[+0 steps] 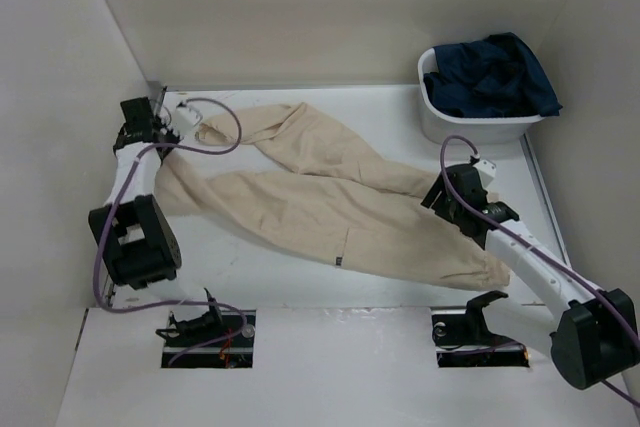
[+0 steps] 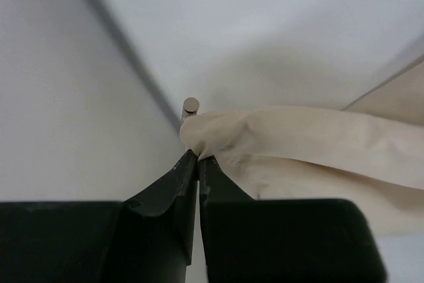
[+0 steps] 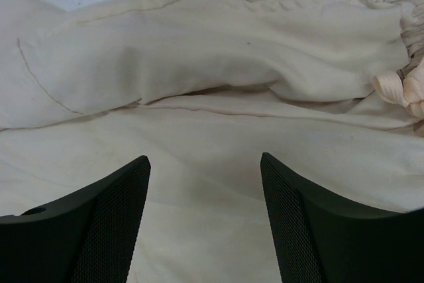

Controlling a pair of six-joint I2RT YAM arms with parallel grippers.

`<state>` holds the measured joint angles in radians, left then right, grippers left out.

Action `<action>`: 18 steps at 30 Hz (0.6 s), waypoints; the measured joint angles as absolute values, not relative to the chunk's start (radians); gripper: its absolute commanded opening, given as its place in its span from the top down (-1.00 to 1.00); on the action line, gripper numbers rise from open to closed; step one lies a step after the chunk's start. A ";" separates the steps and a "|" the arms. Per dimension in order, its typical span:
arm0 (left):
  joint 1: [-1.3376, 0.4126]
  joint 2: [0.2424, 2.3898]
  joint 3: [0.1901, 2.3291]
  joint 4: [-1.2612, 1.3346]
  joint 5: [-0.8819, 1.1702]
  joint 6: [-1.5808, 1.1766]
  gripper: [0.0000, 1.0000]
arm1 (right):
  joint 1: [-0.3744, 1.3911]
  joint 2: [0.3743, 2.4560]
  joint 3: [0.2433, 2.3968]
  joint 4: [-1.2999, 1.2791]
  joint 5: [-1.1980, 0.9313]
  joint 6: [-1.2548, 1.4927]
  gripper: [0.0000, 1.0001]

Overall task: Fold and stack the trousers
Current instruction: Flatten the trousers out

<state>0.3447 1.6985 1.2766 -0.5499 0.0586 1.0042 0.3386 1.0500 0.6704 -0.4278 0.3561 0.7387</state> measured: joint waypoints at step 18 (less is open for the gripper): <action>0.407 1.236 0.541 0.012 0.049 1.354 0.96 | 0.374 0.911 0.500 -0.343 0.339 0.829 -0.44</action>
<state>0.4068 1.2362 0.5407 0.0124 0.0486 1.3544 0.3744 0.9108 0.5003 -0.3431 0.3393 0.8288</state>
